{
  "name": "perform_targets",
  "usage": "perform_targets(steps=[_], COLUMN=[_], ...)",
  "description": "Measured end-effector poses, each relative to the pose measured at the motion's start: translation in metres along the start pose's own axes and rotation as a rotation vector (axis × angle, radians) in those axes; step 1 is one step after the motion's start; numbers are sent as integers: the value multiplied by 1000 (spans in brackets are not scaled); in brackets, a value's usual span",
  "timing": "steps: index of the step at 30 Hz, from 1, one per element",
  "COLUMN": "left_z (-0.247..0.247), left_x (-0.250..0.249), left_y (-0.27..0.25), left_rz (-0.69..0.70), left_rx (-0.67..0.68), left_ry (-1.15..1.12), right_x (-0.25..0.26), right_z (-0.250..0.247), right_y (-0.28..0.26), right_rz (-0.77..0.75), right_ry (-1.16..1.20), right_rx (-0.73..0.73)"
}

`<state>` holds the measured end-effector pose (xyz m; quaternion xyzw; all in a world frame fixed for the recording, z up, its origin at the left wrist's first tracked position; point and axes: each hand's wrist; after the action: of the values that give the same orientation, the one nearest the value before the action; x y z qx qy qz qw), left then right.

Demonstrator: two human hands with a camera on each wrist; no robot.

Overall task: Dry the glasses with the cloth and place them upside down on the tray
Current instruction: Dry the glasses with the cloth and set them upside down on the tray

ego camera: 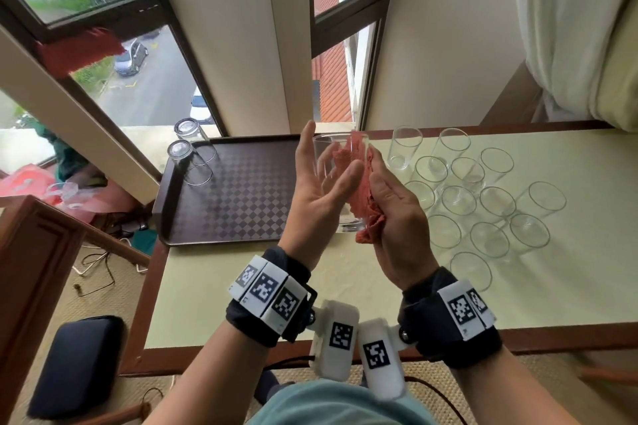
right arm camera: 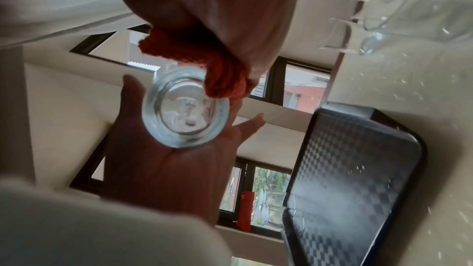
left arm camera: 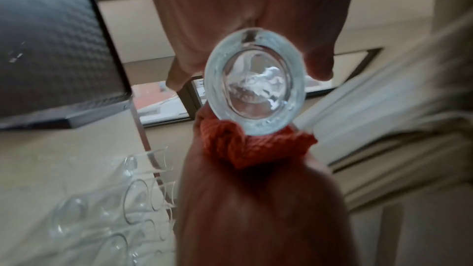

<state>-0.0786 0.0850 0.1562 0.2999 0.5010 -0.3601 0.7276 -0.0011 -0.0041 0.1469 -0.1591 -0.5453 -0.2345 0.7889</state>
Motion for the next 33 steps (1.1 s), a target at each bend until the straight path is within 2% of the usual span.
perform_targets(steps=[6,8,10,14,16,19,23,25,27,29,33], left_z=[-5,-6,-8,-2,-2,-4,-8,-9,-10,-7,0], left_x=[1,0,-1,-1,1,1,2,2,3,2,0], left_y=[-4,-5,-5,-6,-7,-8,-12,-12,-10,-10,-8], left_rz=[-63,-32,13,-20,-41,-66,-95,-83,-42,-17,6], left_rx=[54,3,-28,-25,-38,-53,57,30,-31,-24,-14], left_ry=[-118,-111,-22,77,67,6,17,18,39,69,50], right_x=[1,0,-3,-5,-3,0,-1,-2,-1,-3,-4], right_z=[1,0,-3,0,1,2,-3,-6,-6,-4,-3], right_y=[-4,-5,-4,-3,-2,-3,-3,-1,1,2,1], right_rz=[54,14,-11,-9,12,58,104,73,40,17,-1], right_ry=[278,227,70,-140,-120,33,216,179,24,-83,-36], right_rx=[69,30,-53,-9,13,37,43,8,-17,-4,45])
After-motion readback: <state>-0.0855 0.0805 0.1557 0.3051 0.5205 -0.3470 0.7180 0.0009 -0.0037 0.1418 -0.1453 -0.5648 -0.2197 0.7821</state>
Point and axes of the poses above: each hand's wrist, its own y-axis towards the middle knuckle, its own z-axis out of the palm, x = y × z, and after that the axes turned 6 degrees about x, right-handed
